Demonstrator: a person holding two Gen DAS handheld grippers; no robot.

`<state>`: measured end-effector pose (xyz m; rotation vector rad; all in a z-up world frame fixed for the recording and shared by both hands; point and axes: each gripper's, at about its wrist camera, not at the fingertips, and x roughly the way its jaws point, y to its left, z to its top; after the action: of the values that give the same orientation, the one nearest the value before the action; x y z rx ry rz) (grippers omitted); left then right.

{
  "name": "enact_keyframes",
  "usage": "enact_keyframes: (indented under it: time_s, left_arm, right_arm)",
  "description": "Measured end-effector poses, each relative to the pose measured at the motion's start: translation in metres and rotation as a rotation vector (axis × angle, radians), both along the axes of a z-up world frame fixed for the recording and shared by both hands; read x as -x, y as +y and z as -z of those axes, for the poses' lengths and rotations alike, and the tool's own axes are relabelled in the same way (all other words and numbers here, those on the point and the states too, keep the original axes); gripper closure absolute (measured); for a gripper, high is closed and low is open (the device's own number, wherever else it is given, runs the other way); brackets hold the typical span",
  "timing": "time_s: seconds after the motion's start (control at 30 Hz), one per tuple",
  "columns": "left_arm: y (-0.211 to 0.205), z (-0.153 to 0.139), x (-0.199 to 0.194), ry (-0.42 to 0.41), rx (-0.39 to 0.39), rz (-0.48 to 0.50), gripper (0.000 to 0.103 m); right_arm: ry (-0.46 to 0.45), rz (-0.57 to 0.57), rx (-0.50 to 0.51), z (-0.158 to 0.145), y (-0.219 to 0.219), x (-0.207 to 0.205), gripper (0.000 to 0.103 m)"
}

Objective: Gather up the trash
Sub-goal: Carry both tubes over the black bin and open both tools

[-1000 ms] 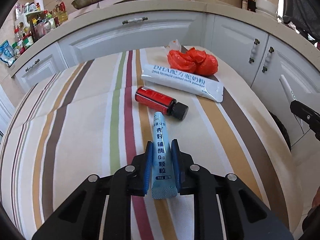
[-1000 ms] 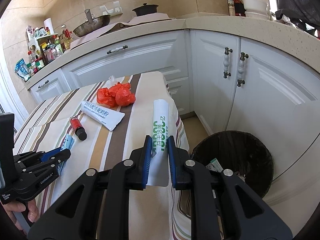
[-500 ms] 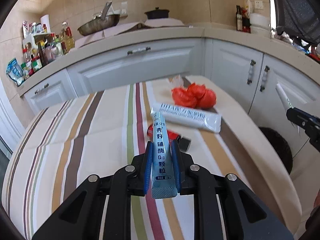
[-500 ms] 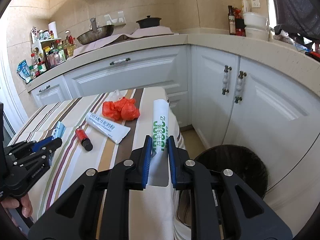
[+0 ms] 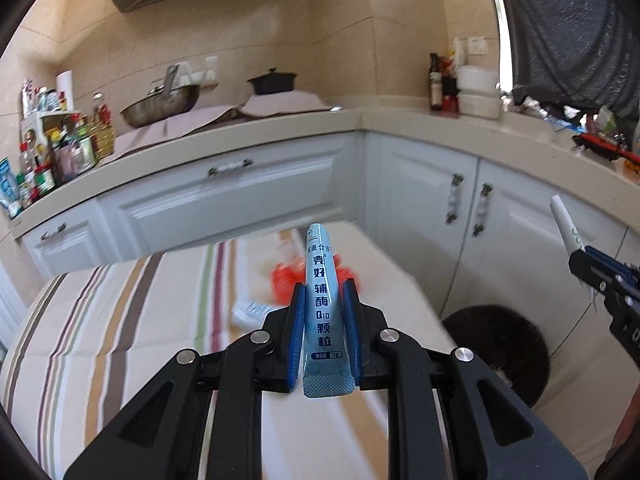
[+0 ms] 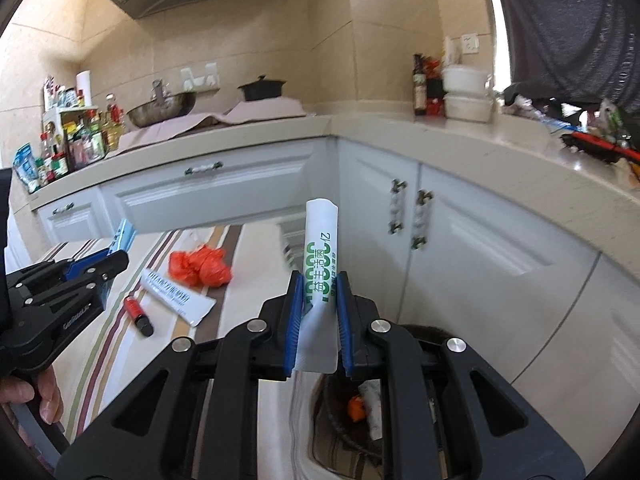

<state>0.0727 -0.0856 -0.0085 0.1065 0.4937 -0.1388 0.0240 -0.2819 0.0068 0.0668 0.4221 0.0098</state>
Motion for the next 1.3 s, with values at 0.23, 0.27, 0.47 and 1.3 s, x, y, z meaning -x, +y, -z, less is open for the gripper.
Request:
enact_keyframes:
  time_s: [0.23,0.27,0.47,1.3]
  left_arm:
    - [-0.039,-0.011,0.001,-0.074,-0.004,0.074,0.083]
    - [-0.045,-0.011,0.0,-0.073,-0.002,0.087,0.083]
    - [-0.073,-0.008,-0.005,-0.071,-0.001,0.129,0.083]
    - [-0.153,0.031,-0.031,0.026,-0.051,0.225,0.083]
  right_arm:
    - [-0.057,0.082,0.018,-0.005,-0.023,0.016,0.086]
    - [-0.059,0.09,0.019,-0.005,-0.027,0.016,0.086]
    - [-0.072,0.133,0.02,-0.001,-0.046,0.02,0.086]
    - [-0.013,0.197,-0.003,0.045,-0.103,-0.004,0.086]
